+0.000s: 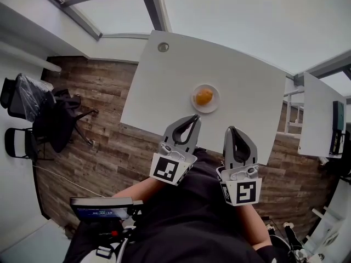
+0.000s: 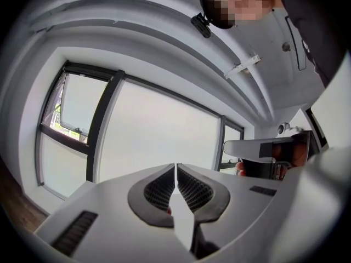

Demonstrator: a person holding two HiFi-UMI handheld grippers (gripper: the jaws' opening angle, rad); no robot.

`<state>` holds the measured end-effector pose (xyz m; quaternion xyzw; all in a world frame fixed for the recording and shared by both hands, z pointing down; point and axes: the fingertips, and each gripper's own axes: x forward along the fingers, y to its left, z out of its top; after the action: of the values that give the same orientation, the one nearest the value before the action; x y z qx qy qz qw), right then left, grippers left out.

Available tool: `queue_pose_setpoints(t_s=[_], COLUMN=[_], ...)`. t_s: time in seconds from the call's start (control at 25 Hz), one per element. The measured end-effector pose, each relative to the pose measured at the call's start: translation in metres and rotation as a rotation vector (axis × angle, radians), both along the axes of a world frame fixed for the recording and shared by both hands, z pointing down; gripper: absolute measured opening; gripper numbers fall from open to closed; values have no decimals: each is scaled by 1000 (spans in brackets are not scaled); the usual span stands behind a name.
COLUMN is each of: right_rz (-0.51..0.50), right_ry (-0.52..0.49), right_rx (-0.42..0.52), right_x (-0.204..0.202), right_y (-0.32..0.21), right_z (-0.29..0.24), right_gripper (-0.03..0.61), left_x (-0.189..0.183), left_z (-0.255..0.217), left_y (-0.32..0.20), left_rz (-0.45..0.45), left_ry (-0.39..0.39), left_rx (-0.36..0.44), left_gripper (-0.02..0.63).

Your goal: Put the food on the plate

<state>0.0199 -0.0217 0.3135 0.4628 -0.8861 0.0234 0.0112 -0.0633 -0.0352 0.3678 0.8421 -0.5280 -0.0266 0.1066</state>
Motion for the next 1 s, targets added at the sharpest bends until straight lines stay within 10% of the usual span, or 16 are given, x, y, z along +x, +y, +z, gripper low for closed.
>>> queue_pose_setpoints(t_s=[1.0], right_rz=[-4], right_ry=[33], right_rx=[12], right_x=[-20], right_y=[-14], right_z=[-3], right_gripper=[-3], left_x=[-32], left_z=[-34], left_y=[5], left_rz=[-102], left_ry=[-89], left_rx=[119], left_gripper=[17])
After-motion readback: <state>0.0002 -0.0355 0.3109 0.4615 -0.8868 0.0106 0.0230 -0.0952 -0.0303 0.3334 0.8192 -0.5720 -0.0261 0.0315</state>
